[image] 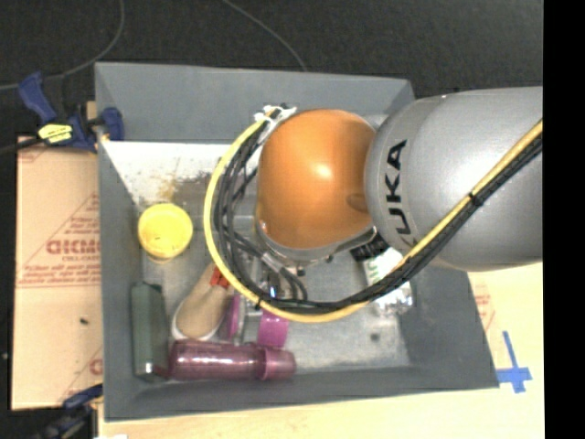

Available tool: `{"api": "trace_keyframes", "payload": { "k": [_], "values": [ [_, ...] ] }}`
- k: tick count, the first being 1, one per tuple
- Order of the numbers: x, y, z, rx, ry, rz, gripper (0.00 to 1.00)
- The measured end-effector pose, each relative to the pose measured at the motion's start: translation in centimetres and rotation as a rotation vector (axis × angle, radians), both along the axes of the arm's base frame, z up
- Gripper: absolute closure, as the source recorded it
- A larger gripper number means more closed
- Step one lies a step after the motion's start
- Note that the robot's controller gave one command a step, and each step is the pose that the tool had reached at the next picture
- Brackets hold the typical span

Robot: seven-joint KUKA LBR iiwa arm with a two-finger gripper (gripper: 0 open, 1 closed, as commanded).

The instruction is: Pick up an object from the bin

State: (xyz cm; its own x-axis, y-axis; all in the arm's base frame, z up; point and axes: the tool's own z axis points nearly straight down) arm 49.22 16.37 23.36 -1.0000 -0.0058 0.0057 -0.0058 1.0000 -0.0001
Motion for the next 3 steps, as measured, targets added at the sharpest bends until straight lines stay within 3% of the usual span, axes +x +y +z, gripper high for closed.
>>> {"api": "trace_keyframes", "payload": {
  "k": [1, 2, 3],
  "values": [
    [0.2, -0.1, 0.5, 0.002, -0.008, -0.006, 0.0],
    [4.4, -0.6, -7.7, 0.001, -0.009, 0.204, 0.0],
    [8.1, -1.8, -7.2, 0.003, -0.013, 0.209, 0.0]
  ]
}}
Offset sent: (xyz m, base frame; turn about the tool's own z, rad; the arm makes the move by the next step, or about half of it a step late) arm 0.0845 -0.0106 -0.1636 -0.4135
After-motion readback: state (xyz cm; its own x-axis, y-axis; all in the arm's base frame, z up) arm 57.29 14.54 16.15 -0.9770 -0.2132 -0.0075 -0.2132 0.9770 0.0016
